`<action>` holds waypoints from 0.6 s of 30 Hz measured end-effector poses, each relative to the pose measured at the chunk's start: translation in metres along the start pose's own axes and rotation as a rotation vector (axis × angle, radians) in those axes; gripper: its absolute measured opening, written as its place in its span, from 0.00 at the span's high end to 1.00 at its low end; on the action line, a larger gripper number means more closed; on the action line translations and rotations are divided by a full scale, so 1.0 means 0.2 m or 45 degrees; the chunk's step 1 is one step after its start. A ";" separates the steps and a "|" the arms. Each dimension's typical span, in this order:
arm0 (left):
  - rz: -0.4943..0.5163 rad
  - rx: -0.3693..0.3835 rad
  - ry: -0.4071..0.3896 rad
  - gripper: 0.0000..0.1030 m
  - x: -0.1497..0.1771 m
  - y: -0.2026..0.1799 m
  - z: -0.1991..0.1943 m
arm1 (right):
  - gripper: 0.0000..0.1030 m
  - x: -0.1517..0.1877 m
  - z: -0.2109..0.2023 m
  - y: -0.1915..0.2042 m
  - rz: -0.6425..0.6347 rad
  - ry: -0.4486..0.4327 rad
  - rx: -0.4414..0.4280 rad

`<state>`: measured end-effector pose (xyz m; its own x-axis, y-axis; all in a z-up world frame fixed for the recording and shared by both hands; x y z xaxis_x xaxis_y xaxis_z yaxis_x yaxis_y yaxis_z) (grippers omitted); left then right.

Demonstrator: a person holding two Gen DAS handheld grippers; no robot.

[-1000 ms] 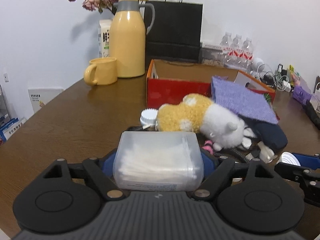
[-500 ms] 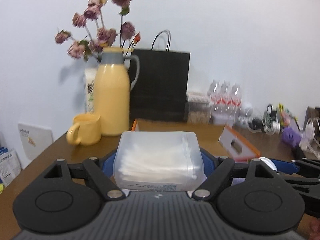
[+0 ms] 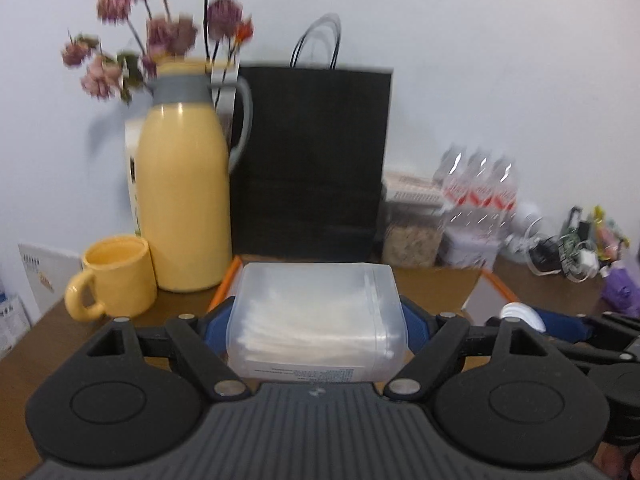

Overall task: Organize objects
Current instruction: 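Carry the cap and clear box into the cardboard box and open both grippers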

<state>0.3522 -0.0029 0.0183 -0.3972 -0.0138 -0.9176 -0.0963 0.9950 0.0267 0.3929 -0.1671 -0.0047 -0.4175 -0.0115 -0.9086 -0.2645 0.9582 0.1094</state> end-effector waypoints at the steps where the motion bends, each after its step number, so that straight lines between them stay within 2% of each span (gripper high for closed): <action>1: -0.005 -0.004 0.018 0.20 0.01 0.00 0.04 | 0.62 0.02 0.03 -0.01 0.005 0.013 0.008; 8: 0.018 -0.032 0.131 0.20 0.14 0.03 0.21 | 0.62 0.16 0.18 -0.08 0.040 0.145 0.012; 14: 0.059 -0.042 0.112 0.19 0.15 0.00 0.18 | 0.62 0.20 0.19 -0.06 0.016 0.187 0.010; 15: 0.059 -0.050 0.113 0.16 0.14 0.00 0.18 | 0.61 0.20 0.19 -0.06 0.019 0.185 0.012; 16: 0.056 -0.057 0.109 0.05 0.14 0.00 0.18 | 0.55 0.19 0.18 -0.06 0.022 0.184 0.015; 17: 0.050 -0.064 0.099 0.00 0.13 0.00 0.18 | 0.49 0.19 0.18 -0.07 0.027 0.181 0.020; 18: 0.047 -0.067 0.085 0.00 0.13 0.00 0.17 | 0.35 0.19 0.17 -0.07 0.031 0.174 0.028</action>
<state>0.3729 0.0001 -0.0184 -0.4615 0.0147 -0.8870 -0.1276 0.9884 0.0828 0.4113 -0.1715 -0.0539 -0.5385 -0.0257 -0.8423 -0.2346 0.9646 0.1205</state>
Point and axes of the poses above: each gripper's, at about its wrist camera, not at the fingertips, and z roughly the way its jaws point, y to its left, x to its underside, the point moved 8 cm from there along z, roughly the way its jaws point, and after that the axes turned 6 degrees about z, right-handed, at the moved point
